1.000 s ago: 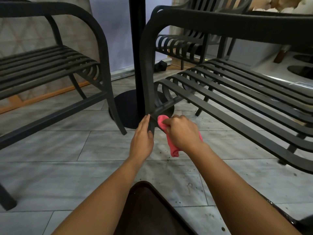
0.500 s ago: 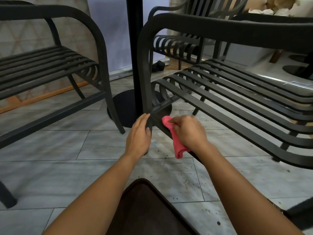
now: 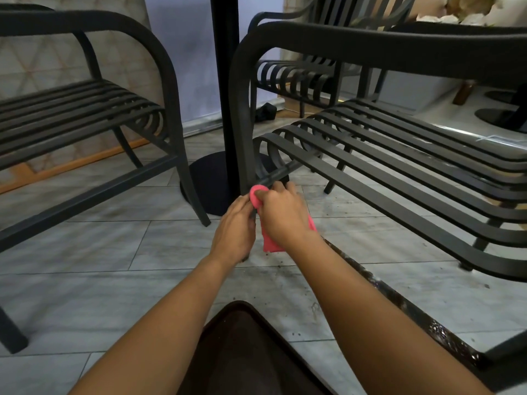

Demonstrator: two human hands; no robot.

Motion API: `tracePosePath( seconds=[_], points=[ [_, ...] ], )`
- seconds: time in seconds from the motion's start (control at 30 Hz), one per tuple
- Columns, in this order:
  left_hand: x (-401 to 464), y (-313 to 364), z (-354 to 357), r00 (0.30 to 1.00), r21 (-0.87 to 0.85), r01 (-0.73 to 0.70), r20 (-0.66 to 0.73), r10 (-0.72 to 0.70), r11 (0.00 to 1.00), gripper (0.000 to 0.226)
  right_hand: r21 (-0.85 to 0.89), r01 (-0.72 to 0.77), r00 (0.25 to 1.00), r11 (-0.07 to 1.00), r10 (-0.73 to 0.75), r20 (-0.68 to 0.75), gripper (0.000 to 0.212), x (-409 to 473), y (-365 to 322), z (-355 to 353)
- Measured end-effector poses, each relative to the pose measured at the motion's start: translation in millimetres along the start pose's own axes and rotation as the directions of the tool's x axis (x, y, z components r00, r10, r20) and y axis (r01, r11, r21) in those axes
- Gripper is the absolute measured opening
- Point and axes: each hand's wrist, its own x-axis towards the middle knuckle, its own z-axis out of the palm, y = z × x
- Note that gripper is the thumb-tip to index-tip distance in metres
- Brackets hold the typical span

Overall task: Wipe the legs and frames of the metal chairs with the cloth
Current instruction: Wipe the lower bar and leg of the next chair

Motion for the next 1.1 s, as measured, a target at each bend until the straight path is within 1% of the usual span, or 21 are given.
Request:
tracePosePath(
  seconds=[0.1,0.23,0.37,0.5,0.83,0.97,1.1],
  points=[
    [0,-5,2,1.0,0.043,0.021,0.019,-0.022,0.999,0.044,0.059,0.019,1.0,0.998,-0.02,0.015,0.027,-3,1,3],
    [0,-3,2,1.0,0.041,0.019,0.001,-0.019,0.999,0.043,0.004,0.052,0.999,0.999,-0.052,-0.006,0.036,-7,4,8],
    [-1,-1,1,1.0,0.052,0.023,-0.004,-0.023,0.998,0.044,-0.062,0.036,0.999,0.997,-0.037,-0.021,0.036,-12,5,12],
    [-1,-1,1,0.999,0.071,0.045,-0.006,-0.045,0.996,0.044,-0.056,-0.01,0.999,0.998,0.007,-0.042,0.033,-18,5,12],
    [-1,5,0,0.998,0.09,0.067,-0.01,-0.067,0.994,0.046,-0.057,-0.006,1.0,0.998,0.007,0.016,0.034,-25,6,4],
    [-1,6,0,0.997,0.112,0.071,-0.009,-0.071,0.991,0.047,-0.082,0.001,0.999,0.997,0.003,0.051,0.041,-31,7,0],
    [-1,6,-1,0.997,0.136,0.071,-0.003,-0.072,0.988,0.049,-0.08,-0.014,0.999,0.997,0.017,0.042,0.036,-35,8,-3]
  ],
)
